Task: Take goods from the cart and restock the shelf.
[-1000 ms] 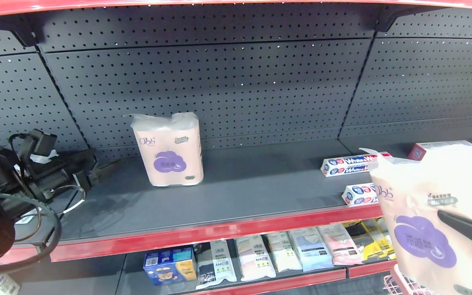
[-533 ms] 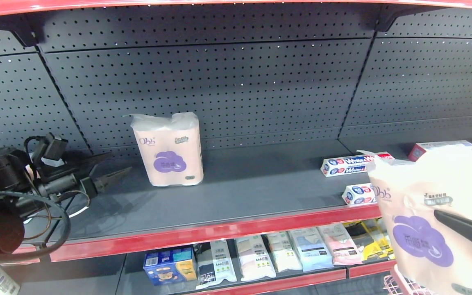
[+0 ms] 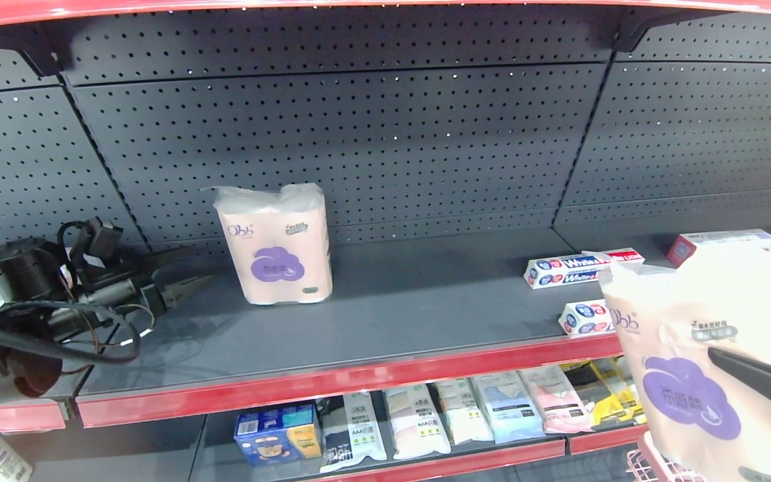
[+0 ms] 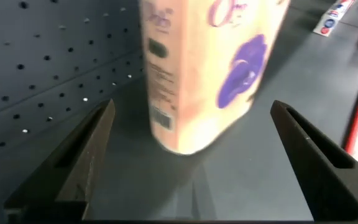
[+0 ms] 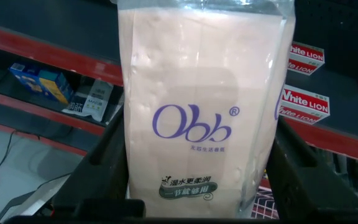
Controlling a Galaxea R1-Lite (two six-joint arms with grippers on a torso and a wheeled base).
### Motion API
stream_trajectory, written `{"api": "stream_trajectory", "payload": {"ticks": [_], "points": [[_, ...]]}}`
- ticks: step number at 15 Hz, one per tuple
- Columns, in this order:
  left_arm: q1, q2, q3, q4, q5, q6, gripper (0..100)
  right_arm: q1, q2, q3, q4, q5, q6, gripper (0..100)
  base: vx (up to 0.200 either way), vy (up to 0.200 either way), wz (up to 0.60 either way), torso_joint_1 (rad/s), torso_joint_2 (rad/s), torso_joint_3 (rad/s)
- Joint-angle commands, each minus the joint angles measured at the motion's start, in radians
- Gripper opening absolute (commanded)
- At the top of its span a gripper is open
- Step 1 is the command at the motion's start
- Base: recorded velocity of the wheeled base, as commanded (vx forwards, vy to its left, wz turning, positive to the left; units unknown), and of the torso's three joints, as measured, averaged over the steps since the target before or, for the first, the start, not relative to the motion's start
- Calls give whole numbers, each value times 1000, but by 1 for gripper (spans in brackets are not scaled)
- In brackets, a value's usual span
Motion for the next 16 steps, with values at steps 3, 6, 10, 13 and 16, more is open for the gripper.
{"api": "stream_trajectory", "payload": {"ticks": [3,6,10,13,16], "points": [[-4,40,-46,2,-8,0,100,0,-4,4,-1,-1,-3,0,0,0,0,0,0,0],[-14,60,-79,2,-18,-2,100,2,-27,27,1,-1,-12,0,0,0,0,0,0,0],[-22,83,-155,2,-18,-53,100,4,-58,65,2,-1,-29,0,0,0,0,0,0,0],[-42,88,-181,4,-38,-60,100,4,-55,63,2,-3,-29,0,0,0,0,0,0,0],[-59,99,-203,5,-51,-62,100,4,-56,62,5,-3,-31,0,0,0,0,0,0,0]]}}
